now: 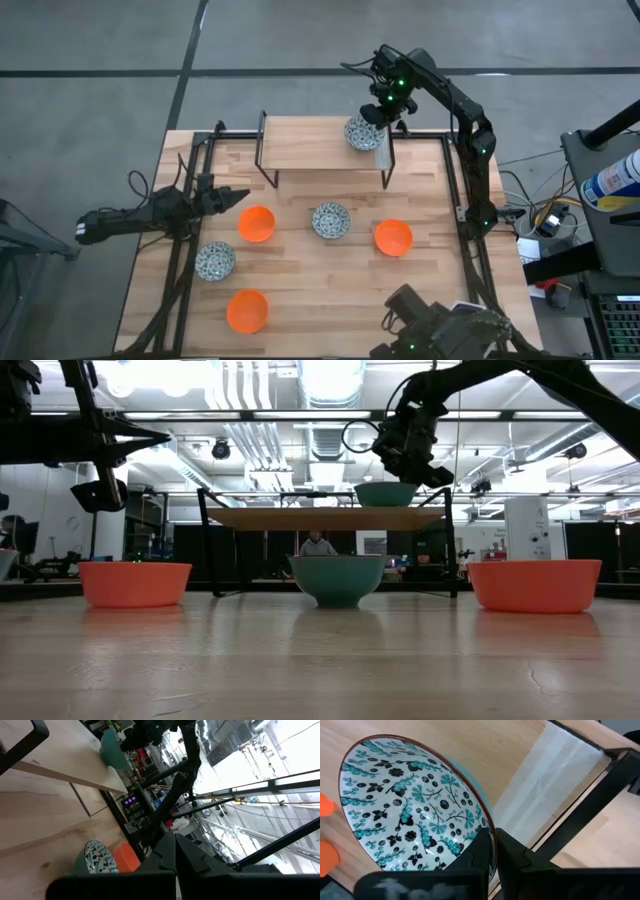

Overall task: Pick & Place Mini bowls
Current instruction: Put the bottom right white patterned bowl on the shelf

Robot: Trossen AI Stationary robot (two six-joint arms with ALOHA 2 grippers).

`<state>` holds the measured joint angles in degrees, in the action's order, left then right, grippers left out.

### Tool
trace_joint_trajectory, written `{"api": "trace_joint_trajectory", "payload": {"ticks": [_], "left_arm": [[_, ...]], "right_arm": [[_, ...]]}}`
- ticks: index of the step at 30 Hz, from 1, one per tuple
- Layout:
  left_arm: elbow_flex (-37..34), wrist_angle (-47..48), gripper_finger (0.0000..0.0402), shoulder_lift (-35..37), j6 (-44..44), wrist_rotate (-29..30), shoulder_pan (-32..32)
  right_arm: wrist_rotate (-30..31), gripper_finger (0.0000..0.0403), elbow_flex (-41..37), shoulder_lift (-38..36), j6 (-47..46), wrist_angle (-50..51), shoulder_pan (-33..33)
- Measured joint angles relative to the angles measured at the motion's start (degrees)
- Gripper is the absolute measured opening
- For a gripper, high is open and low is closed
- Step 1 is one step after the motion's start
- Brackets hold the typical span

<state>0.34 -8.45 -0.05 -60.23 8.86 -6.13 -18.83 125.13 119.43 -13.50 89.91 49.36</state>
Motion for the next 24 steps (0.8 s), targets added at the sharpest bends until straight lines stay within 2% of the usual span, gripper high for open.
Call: {"api": "trace_joint_trajectory", "payload": {"ticks": [18,24], "left_arm": [[0.0,0.55,0.0,0.02,0.0,-0.02,0.0],[0.0,0.57,0.0,0.01,0.0,0.0,0.01]], "right_arm": [[-0.05,0.0016,-1.52,-0.22,0.96,-0.01,-0.08],[1.17,0.0062,-1.72,-0.21,1.25,0.25,-0.1]]}}
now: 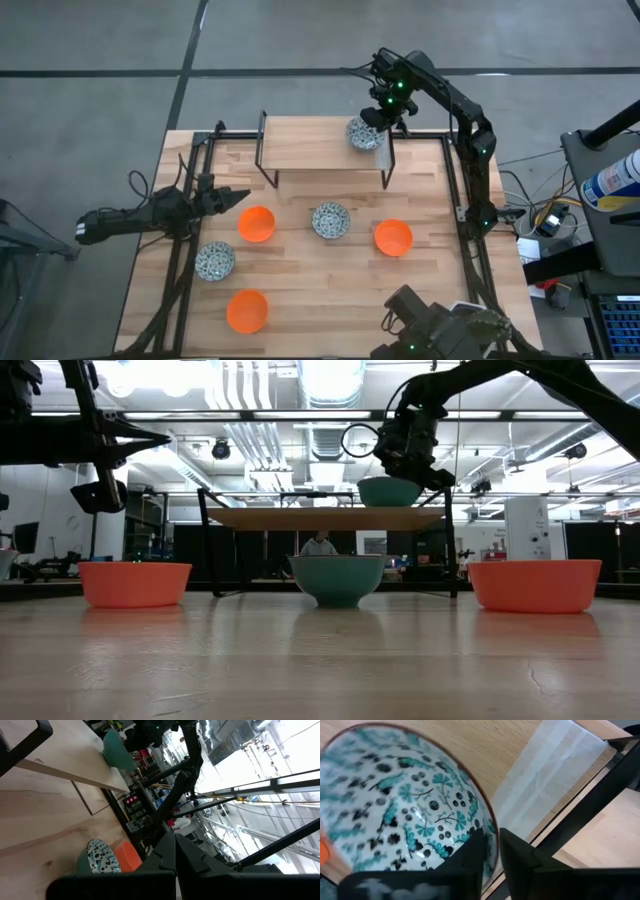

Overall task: Pick & Place Mini bowls
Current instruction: Put the bottom right white patterned bowl on the shelf, then stack the top white patterned bowl on top of the white bowl on the shelf

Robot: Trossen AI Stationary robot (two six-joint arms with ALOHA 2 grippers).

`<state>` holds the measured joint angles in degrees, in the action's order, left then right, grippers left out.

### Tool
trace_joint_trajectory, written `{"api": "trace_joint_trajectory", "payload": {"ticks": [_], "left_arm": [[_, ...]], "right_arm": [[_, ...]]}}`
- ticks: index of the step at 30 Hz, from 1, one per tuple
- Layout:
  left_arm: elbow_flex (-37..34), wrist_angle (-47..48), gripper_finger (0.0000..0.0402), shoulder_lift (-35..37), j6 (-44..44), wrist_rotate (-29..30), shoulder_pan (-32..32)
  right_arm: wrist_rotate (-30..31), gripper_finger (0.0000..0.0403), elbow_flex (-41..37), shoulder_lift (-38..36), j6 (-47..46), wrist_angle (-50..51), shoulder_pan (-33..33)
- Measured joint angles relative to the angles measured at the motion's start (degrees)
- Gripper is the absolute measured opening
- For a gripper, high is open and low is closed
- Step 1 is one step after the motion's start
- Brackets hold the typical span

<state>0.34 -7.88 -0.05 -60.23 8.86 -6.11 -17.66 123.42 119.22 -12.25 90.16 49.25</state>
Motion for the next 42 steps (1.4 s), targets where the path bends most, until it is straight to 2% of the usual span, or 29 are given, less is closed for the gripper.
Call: {"api": "trace_joint_trajectory", "payload": {"ticks": [4,11,26,31,42], "left_arm": [[0.0,0.14,0.0,-0.01,0.0,0.0,-0.02],[0.0,0.35,0.0,-0.01,0.0,0.0,-0.02],[0.0,0.3,0.0,-0.01,0.0,0.0,-0.02],[0.0,0.27,0.0,0.0,0.0,0.0,-0.01],[0.0,0.17,0.0,-0.01,-2.53,0.0,-0.01]], "right_arm": [[-0.11,0.0094,0.0,0.0,-0.03,-0.02,0.0],[-0.4,0.0116,0.0,-1.67,-0.04,-0.1,0.0],[-0.78,0.0121,0.07,-10.28,5.44,-1.01,-3.31],[-0.77,0.0121,0.09,-13.29,10.17,-2.2,-7.65],[-0.72,0.012,-0.34,-15.1,22.16,-4.25,-23.2]]}}
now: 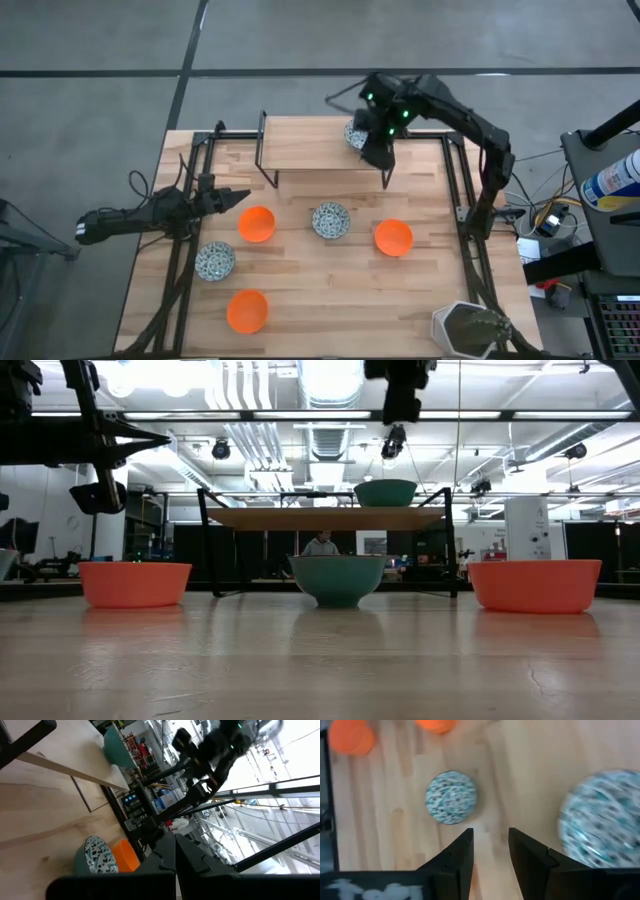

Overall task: Pick & Place Mini bowls
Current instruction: Stack the top white patterned bowl on top of the white bowl on the shelf

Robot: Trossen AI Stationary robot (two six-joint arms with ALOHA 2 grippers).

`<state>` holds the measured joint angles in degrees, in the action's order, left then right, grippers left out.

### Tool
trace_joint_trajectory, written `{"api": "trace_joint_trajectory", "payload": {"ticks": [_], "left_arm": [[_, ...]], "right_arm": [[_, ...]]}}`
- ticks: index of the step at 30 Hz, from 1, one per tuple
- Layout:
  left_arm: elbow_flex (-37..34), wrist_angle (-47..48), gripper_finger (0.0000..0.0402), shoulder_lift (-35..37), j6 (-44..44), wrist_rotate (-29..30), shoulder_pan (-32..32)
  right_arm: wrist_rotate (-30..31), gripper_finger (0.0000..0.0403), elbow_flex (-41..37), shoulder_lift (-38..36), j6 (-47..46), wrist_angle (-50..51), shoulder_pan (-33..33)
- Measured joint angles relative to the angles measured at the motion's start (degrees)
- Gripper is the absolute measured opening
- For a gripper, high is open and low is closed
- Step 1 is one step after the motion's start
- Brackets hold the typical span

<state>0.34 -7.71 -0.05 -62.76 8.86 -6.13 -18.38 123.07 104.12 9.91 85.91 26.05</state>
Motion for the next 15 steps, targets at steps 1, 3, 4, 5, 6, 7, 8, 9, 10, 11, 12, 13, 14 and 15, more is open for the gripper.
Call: {"api": "trace_joint_trajectory", "payload": {"ticks": [1,3,4,5,6,7,8,9,10,11,12,13,14,15], "left_arm": [[0.0,-0.02,0.0,0.02,-0.41,0.0,0.02],[0.0,-0.02,0.0,0.0,-0.83,0.0,-0.01],[0.0,-0.02,0.0,0.0,-0.86,0.0,0.01],[0.0,-0.02,0.0,0.0,-0.88,0.0,0.01],[0.0,-0.02,0.0,0.0,-0.92,-0.02,0.0],[0.0,-0.02,0.0,0.02,-0.92,0.0,0.0],[0.0,-0.02,0.0,0.01,-0.93,-0.01,0.0],[0.0,-0.02,0.0,0.01,-0.95,-0.02,0.01],[0.0,-0.02,0.0,0.0,-0.97,-0.02,0.01],[0.0,-0.02,0.0,0.0,-0.97,-0.02,0.01],[0.0,-0.02,0.0,0.0,-0.96,0.0,0.01],[0.0,-0.02,0.0,0.02,-0.96,-0.02,0.01],[0.0,-0.02,0.0,0.0,-0.97,0.0,0.01],[0.0,-0.02,0.0,0.02,-0.95,-0.02,0.01]], "right_arm": [[0.34,0.012,-0.35,0.04,0.0,-0.47,-1.55],[0.44,0.0121,-1.27,0.17,-0.13,-1.97,-4.1],[0.45,0.0121,-1.97,0.25,-0.27,-2.74,-5.41],[0.48,0.0121,-2.83,0.28,-0.25,-3.79,-6.63],[0.56,0.0121,-3.82,0.28,-0.11,-5.23,-7.81],[0.6,0.0121,-4.81,0.28,0.01,-6.74,-9.0],[0.62,0.0121,-5.76,0.28,0.12,-7.96,-9.99],[0.78,0.0121,-6.66,0.28,0.25,-8.9,-11.01],[0.82,0.0121,-7.69,0.28,0.38,-10.01,-11.99],[0.84,0.0121,-8.96,0.28,0.45,-11.53,-13.01],[0.84,0.0121,-10.25,0.3,0.48,-13.05,-14.0],[0.85,0.0121,-11.52,0.4,0.5,-14.45,-14.96],[0.88,0.0121,-12.67,0.55,0.45,-15.52,-15.86],[0.97,0.012,-13.85,0.8,0.39,-16.44,-16.77]]}}
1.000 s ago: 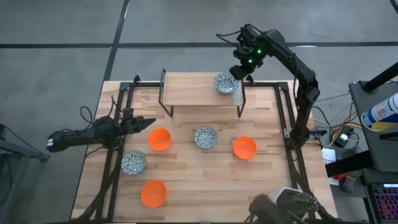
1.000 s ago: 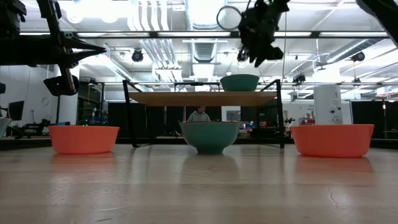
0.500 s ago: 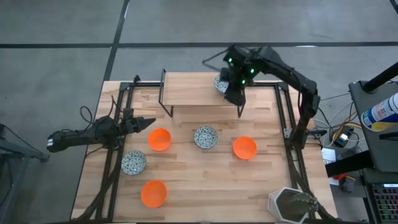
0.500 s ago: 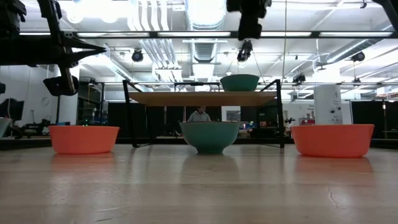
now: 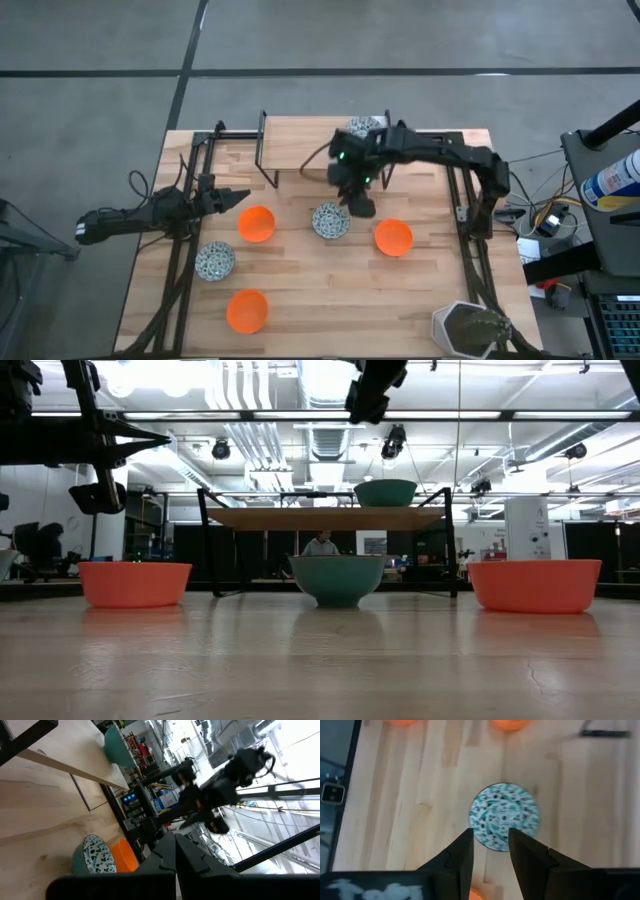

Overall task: Pick & Place Mini bowls
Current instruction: Stack the top white patterned bowl on top of the white bowl on the shelf

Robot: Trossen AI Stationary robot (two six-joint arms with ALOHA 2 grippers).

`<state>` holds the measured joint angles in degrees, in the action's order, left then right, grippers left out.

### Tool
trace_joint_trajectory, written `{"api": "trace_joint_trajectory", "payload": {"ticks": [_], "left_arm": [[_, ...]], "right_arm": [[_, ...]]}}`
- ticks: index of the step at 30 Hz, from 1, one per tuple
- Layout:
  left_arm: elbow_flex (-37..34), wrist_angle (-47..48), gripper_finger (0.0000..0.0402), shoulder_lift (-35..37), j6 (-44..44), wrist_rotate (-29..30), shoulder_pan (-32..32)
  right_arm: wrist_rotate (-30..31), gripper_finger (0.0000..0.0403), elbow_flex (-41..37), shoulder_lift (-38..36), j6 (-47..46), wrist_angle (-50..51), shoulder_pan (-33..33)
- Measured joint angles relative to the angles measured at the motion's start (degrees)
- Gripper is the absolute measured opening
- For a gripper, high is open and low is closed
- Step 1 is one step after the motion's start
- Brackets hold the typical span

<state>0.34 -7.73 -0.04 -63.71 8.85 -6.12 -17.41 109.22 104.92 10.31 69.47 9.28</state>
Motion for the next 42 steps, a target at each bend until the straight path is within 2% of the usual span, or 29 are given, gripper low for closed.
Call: {"api": "trace_joint_trajectory", "payload": {"ticks": [3,9,15,42], "left_arm": [[0.0,0.02,0.0,-0.01,-0.01,0.0,0.01],[0.0,0.02,0.0,-0.01,0.0,0.0,0.0],[0.0,0.02,0.0,-0.01,0.0,0.0,0.0],[0.0,0.04,0.0,-0.02,0.02,0.02,0.0]], "right_arm": [[0.22,0.012,-3.33,0.6,0.96,-2.87,-2.66],[4.4,0.0121,-9.91,1.83,5.35,-6.38,-7.22],[6.06,0.0121,-16.2,1.84,4.72,-12.46,-9.4],[7.08,0.012,-30.74,1.79,5.11,-31.16,-11.38]]}}
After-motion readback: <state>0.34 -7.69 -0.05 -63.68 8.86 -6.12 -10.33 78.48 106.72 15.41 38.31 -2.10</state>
